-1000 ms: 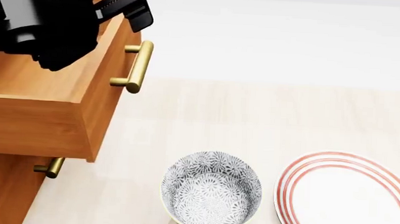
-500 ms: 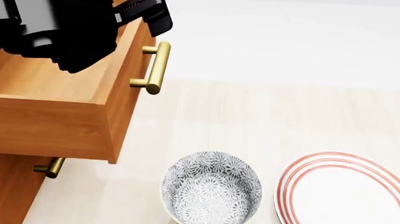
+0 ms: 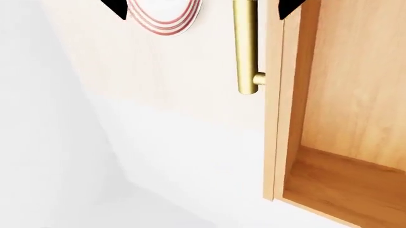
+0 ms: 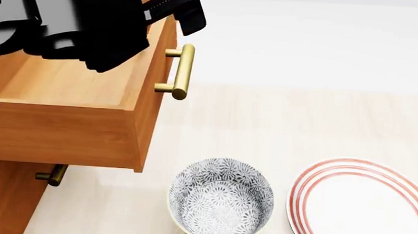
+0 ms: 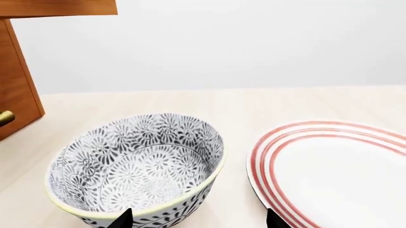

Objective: Open the top drawer of the cabinet.

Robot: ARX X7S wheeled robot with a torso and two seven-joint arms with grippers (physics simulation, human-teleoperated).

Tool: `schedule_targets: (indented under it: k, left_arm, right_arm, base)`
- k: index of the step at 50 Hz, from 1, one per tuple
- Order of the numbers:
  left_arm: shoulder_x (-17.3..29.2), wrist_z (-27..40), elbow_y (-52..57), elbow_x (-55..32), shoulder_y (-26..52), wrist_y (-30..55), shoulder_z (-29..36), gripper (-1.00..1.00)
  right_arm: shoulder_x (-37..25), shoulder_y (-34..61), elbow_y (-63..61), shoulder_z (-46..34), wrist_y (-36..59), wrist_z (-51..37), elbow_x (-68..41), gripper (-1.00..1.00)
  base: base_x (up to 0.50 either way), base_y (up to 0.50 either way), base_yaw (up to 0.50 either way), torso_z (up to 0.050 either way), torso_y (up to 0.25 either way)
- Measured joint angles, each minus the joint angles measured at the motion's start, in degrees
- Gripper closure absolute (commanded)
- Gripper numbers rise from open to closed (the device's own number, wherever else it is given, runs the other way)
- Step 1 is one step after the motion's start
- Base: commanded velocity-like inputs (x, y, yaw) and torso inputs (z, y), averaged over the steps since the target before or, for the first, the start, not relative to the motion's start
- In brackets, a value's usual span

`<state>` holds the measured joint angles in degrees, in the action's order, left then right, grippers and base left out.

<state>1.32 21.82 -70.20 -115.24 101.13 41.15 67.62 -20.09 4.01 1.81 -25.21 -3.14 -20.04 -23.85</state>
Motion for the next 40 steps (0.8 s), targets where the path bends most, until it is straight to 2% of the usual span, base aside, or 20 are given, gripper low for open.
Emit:
schedule_targets:
  k: [11,19,27,40]
  left_arm:
    - [-0.21,-1.73,3.6,-11.75,1.44,-4.05,10.3,-1.0]
    - [1.23,-1.49,8.99,-15.51,2.48,-7.4,14.76,-1.0]
    - [7.08,3.95,25.55,-13.03,3.32,-14.19,16.95,-1.0]
    - [15.79,13.69,52.2,-2.86,3.9,-23.73,19.04,-1.0]
  right_arm:
    - [-0.16,0.04,0.03,-0.13,-0.07,0.06,-0.13,-1.0]
    - [-0.21,0.13,0.08,-0.11,0.07,-0.01,-0.4,-1.0]
    - [-0.17,0.25,0.27,-0.09,0.22,-0.17,-0.64,-1.0]
    - [-0.12,0.41,0.57,-0.15,0.41,-0.29,-0.99,-1.0]
  base:
    - [0.0,0.0,0.0,0.0,0.0]
    - [0.0,0.0,0.0,0.0,0.0]
    - [0.0,0.0,0.0,0.0,0.0]
    - [0.0,0.0,0.0,0.0,0.0]
